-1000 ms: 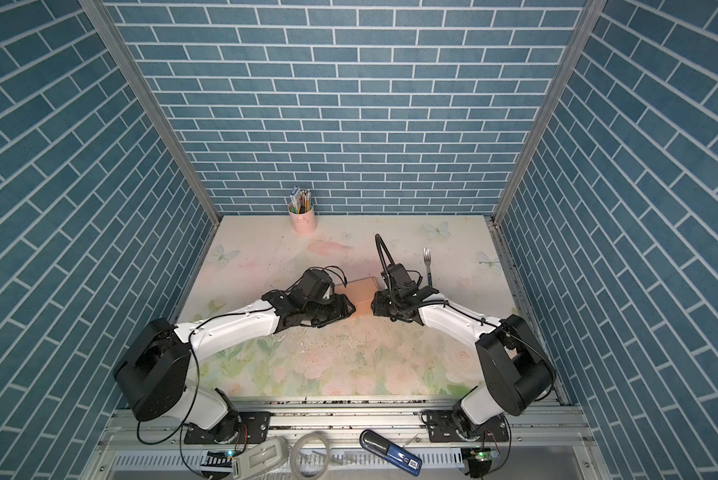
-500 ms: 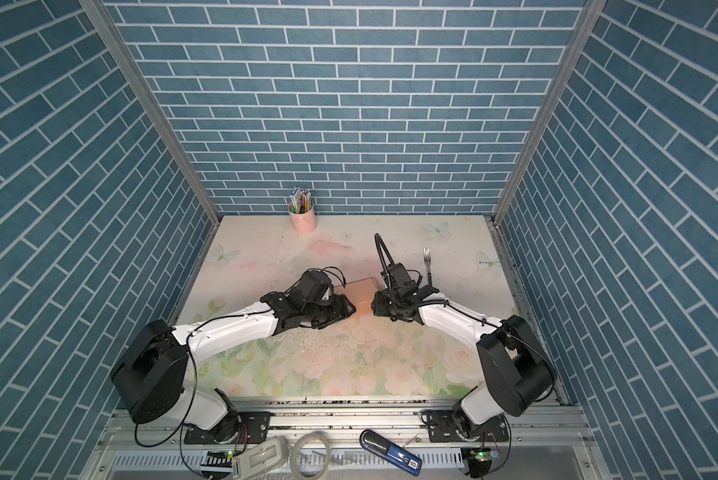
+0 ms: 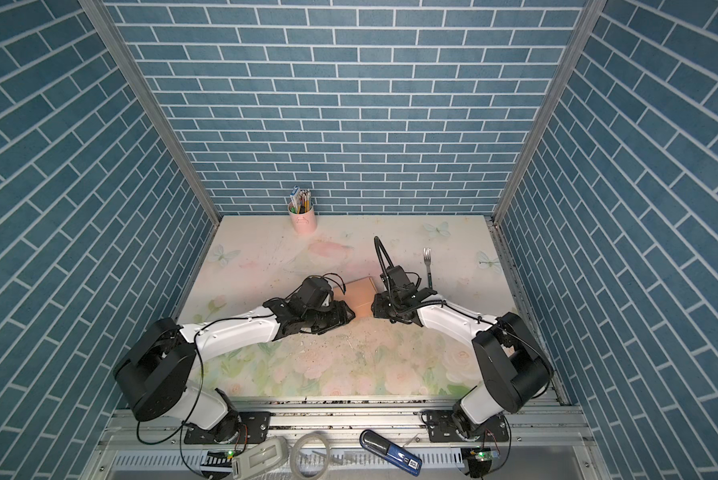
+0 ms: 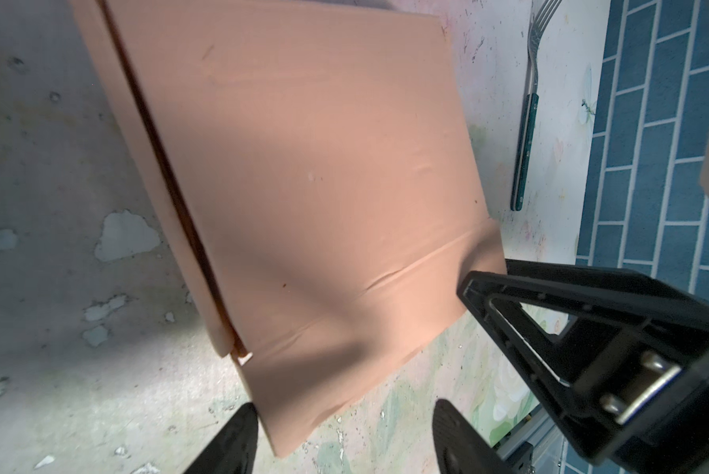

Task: Fold the paper box

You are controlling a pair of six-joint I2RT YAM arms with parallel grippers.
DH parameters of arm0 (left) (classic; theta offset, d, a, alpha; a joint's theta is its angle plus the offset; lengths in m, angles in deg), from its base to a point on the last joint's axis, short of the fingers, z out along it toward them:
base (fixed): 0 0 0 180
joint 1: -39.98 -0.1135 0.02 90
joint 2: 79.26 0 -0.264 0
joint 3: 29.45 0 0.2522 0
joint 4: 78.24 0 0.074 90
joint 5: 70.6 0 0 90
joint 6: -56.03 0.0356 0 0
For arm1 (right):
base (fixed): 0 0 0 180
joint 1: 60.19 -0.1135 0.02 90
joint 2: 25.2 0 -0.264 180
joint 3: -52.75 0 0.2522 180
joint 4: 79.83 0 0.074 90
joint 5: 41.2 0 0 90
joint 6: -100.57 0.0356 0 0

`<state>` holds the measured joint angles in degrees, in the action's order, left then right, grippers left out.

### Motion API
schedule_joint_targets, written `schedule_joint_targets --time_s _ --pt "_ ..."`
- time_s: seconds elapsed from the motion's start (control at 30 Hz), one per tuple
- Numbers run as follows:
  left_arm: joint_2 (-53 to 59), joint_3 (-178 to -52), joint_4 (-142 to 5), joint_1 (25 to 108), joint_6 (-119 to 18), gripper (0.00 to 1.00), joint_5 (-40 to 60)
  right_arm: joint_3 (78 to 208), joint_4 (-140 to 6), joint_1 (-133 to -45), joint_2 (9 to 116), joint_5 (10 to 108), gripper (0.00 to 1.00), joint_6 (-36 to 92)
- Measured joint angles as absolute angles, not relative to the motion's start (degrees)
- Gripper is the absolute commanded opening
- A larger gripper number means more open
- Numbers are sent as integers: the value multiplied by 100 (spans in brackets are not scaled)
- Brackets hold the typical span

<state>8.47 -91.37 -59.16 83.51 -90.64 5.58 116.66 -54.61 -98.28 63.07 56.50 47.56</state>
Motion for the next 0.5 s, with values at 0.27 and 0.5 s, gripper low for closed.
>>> schedule_joint_targets --time_s 0.27,0.5 --pt "928 -9109 -5920 8351 -8941 69 586 11638 -5658 -9830 6477 5655 40 4706" --pt "989 -9091 -5934 8336 -8849 69 601 11527 -5830 -9830 6497 5655 40 4649"
